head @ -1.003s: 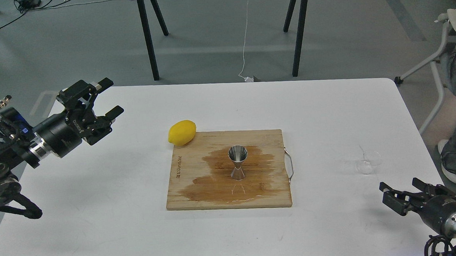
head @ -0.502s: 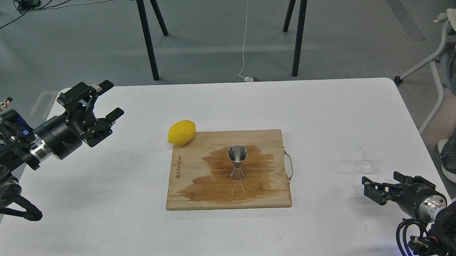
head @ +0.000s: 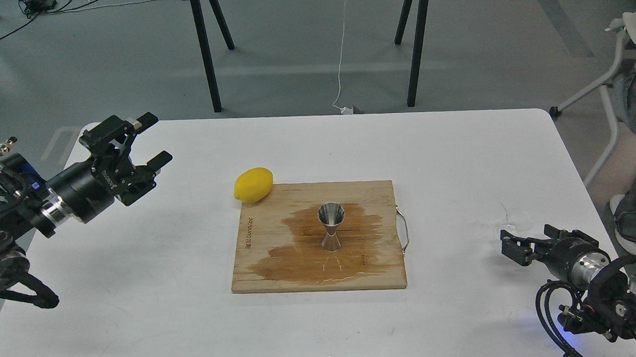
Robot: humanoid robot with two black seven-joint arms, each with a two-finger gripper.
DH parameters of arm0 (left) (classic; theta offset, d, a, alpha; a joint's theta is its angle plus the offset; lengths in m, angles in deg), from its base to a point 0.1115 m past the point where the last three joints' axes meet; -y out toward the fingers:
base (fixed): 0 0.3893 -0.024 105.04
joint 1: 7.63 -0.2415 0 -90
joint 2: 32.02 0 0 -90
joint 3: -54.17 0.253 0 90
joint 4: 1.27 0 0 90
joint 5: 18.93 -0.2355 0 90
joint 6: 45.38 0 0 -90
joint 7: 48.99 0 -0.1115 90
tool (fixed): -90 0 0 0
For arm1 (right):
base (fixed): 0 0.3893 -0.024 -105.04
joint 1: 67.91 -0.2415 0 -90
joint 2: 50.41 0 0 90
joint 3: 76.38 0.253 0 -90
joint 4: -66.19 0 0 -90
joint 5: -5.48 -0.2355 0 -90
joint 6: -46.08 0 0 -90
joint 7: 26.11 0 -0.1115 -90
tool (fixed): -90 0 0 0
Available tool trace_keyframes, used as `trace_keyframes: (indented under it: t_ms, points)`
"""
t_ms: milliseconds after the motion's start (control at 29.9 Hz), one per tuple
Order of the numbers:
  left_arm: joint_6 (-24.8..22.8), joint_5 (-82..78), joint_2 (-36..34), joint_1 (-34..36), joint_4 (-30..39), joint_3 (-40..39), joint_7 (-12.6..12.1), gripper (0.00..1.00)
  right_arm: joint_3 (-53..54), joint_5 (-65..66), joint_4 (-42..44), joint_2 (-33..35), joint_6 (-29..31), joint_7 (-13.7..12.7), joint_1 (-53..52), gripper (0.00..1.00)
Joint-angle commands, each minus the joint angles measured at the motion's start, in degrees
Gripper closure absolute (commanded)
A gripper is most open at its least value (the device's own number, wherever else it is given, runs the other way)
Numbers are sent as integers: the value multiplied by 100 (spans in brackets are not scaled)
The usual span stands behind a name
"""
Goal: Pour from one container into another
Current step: 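Grasp the clear glass with the right gripper and lift it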
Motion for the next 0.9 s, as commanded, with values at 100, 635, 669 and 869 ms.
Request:
trace_keyframes:
  t_ms: [100,635,669,869]
  points:
    - [0,0,1,-19,-1,0,0,8,0,199,327,-264,-103,-14,-209,4]
    - [0,0,19,-28,-10,0,0,8,0,374,424,-370,-112,-6,-323,35]
    - [0,0,19,-28,-10,0,0,8,0,374,424,-370,-112,3,-323,42]
    - [0,0,45,-28,-36,0,0,8,-18,523,424,-379,-95,12,-314,62]
